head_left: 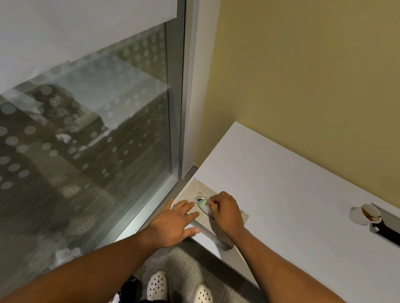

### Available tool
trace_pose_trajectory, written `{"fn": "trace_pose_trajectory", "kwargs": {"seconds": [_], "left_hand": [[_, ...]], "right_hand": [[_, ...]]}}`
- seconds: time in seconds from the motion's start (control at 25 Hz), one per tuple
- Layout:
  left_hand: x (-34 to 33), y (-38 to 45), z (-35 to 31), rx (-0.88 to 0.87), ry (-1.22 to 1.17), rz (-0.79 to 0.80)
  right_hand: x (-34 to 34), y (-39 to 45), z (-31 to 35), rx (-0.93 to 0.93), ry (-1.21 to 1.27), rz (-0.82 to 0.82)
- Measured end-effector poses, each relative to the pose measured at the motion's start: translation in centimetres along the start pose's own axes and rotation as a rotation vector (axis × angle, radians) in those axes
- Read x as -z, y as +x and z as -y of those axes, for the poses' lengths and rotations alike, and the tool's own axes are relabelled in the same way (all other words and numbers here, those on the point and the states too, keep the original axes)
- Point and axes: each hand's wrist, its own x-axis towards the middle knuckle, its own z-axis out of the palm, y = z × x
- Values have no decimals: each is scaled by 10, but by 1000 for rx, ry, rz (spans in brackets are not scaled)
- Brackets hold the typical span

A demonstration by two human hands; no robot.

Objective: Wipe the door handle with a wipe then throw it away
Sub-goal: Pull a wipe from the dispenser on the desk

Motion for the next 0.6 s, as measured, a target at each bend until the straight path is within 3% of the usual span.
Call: {"fn": "trace_pose_trajectory", "kwargs": {"seconds": [0.08, 0.2, 0.28, 0.48, 0.6], "left_hand": [[12, 4, -6, 44, -202, -76], [36, 12, -17, 183, -880, -318], [52, 16, -26, 180, -1265, -364], [75, 15, -38, 240, -1442, -519], [83, 7, -42, 248, -1487, -569]], "right_hand": [[11, 6, 8, -16, 155, -19], [31, 7, 20, -53, 342, -28], [43, 4, 26, -75, 456, -21], [67, -4, 40, -201, 784, -40], [80, -7, 42, -201, 814, -56]]}}
